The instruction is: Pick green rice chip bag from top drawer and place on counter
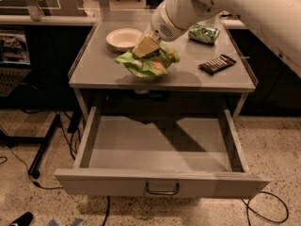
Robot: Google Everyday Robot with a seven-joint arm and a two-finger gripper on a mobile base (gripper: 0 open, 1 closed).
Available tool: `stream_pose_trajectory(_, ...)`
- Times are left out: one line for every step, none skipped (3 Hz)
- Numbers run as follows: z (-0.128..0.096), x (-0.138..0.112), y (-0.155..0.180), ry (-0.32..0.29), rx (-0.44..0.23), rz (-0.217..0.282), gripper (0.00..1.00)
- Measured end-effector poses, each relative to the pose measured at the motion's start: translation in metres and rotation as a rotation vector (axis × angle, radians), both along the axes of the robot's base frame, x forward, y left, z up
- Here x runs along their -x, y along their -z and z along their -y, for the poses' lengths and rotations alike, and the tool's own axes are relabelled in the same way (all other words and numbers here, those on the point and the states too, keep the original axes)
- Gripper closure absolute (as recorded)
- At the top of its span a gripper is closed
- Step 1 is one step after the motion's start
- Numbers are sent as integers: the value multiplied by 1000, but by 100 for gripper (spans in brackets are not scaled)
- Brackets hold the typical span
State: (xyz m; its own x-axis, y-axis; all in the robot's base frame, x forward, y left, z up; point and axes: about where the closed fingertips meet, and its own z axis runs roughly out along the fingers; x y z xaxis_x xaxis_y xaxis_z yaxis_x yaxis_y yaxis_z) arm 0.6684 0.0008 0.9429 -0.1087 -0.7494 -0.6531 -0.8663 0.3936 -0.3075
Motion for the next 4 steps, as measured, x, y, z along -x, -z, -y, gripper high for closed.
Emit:
stream_pose_trajectory(-3,-22,-6,40,19,3,100)
stream_pose_trajectory(6,-44,-8,104,30,7,100)
stream_pose_trajectory(7,-45,-9,108,31,8,83)
stream_pose_trajectory(7,-45,-9,108,31,8,59)
